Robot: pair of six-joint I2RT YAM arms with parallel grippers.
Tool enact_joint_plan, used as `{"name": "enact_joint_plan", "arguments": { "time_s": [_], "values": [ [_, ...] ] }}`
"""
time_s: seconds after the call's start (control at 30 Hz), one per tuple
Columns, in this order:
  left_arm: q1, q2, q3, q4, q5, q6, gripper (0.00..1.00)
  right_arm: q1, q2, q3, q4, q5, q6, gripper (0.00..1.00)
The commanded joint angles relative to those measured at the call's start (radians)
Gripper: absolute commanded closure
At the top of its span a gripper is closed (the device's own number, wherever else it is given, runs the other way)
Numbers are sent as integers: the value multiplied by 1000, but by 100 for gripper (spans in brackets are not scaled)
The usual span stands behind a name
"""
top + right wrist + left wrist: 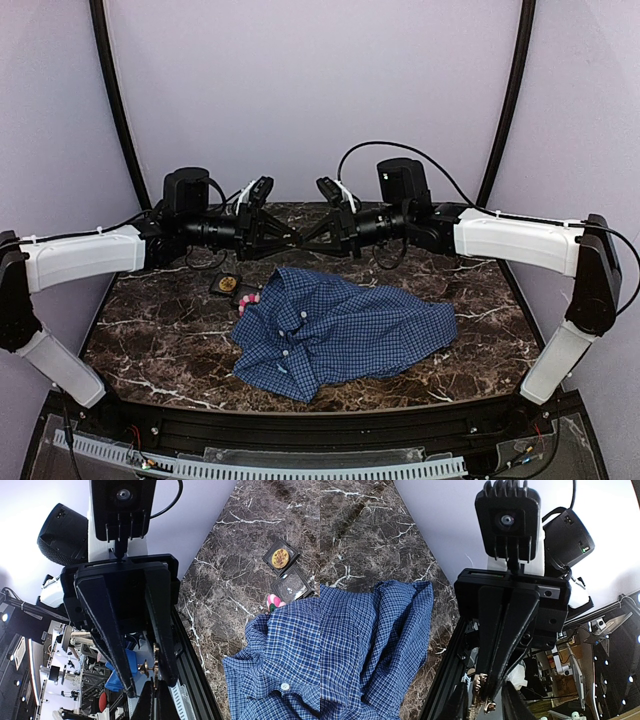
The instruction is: Remove the brooch from the garment
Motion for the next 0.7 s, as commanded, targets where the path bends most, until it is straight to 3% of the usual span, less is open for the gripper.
{"name": "enact_joint_plan", "arguments": {
  "time_s": [0.0,0.3,0.67],
  "values": [
    [-5,0,19,30,16,-1,81,-5,19,26,18,-18,-7,100],
    [-6,1,14,59,28,-15,99,-6,17,13,45,-26,4,100],
    [-3,-13,8,91,13,-42,99,-7,8,2,55,-21,-2,100]
  ]
}}
